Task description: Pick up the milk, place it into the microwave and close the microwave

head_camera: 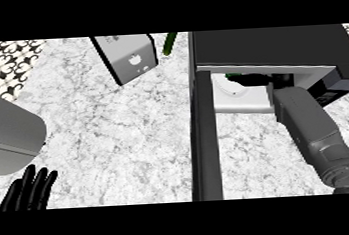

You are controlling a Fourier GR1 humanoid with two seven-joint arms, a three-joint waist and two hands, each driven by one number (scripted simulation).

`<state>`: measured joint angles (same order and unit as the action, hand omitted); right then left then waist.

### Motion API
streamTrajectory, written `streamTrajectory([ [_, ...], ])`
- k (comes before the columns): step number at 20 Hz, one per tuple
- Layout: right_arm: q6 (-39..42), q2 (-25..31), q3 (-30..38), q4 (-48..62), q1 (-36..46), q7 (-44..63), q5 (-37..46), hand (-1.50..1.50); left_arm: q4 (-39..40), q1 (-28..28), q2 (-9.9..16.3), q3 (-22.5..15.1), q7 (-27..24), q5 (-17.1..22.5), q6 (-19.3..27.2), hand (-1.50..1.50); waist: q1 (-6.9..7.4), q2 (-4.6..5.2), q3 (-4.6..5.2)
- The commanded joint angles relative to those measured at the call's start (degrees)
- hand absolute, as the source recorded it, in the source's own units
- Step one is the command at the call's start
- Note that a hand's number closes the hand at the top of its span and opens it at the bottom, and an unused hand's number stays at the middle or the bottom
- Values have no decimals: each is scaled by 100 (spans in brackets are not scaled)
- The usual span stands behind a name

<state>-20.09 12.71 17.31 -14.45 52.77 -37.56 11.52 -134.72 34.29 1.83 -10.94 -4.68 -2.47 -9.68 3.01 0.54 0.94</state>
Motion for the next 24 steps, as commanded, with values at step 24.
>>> streamTrajectory([
  [24,2020,-653,20,-1134,-3368,-1605,-701,-150,107,97,87,-727,-56,-178,-293,-150,-455,-88,-93],
])
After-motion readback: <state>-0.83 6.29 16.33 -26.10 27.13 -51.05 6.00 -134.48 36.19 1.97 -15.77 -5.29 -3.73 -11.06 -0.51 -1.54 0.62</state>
